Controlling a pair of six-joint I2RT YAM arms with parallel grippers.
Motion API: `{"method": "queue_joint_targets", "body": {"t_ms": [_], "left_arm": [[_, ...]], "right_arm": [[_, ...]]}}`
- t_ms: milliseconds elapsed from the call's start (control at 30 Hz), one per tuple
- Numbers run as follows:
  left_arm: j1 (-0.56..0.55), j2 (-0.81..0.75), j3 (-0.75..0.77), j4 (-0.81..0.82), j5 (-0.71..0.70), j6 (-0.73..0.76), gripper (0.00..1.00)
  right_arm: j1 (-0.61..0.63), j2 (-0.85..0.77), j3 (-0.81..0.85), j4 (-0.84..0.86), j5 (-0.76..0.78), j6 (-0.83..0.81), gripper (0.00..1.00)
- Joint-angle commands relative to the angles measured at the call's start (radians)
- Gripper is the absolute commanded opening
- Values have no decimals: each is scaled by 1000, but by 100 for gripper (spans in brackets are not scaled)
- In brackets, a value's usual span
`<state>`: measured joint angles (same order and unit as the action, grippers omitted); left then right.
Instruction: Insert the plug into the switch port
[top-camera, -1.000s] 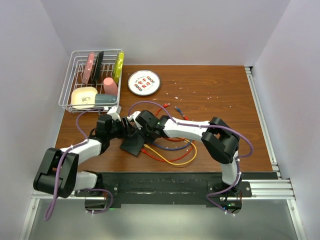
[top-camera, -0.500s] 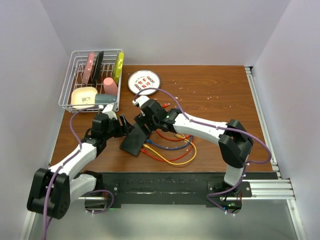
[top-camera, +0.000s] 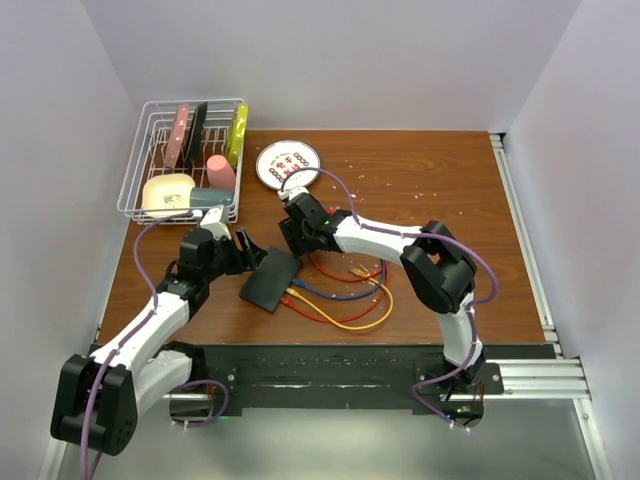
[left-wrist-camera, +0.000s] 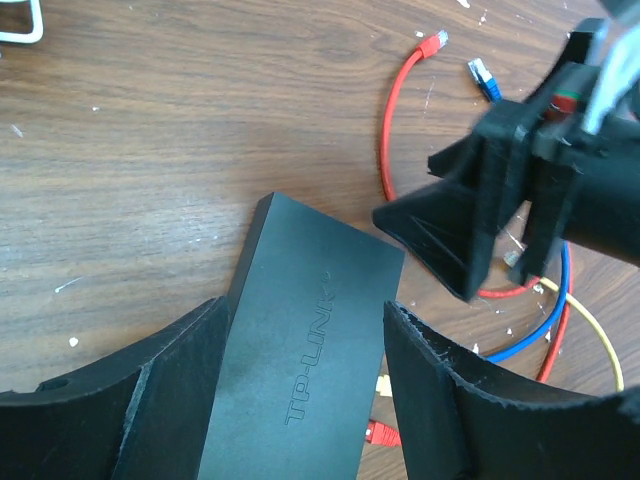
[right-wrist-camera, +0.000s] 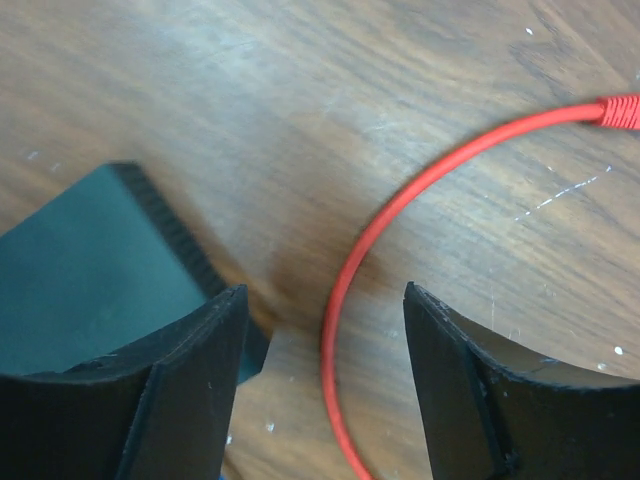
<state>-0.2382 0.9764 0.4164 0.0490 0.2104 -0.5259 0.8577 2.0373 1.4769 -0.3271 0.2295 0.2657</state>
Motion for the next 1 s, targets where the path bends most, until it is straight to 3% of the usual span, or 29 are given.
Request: {"method": "queue_joint_targets", "body": {"t_ms": [0, 300, 567, 767, 800, 833, 967], "left_arm": [[0, 8, -13, 43, 30, 21, 68], [0, 19, -24, 66, 32, 20, 68], [0, 16, -25, 66, 27, 23, 68], [0, 10, -24, 61, 27, 26, 68], [0, 8, -22, 58, 26, 26, 68], [0, 7, -24, 55, 24, 26, 68], [0, -2, -25, 52, 21, 26, 68]], "right_arm": [[-78, -16, 34, 98, -2, 105, 66], [-160, 61, 42, 177, -42, 205, 66], [-167, 164, 95, 172, -44, 236, 59], [-169, 215, 148, 137, -38, 208, 26], [-167, 225, 152, 123, -38, 192, 8], [-167, 227, 161, 116, -35, 182, 0], [-167, 195, 146, 105, -24, 127, 0]]}}
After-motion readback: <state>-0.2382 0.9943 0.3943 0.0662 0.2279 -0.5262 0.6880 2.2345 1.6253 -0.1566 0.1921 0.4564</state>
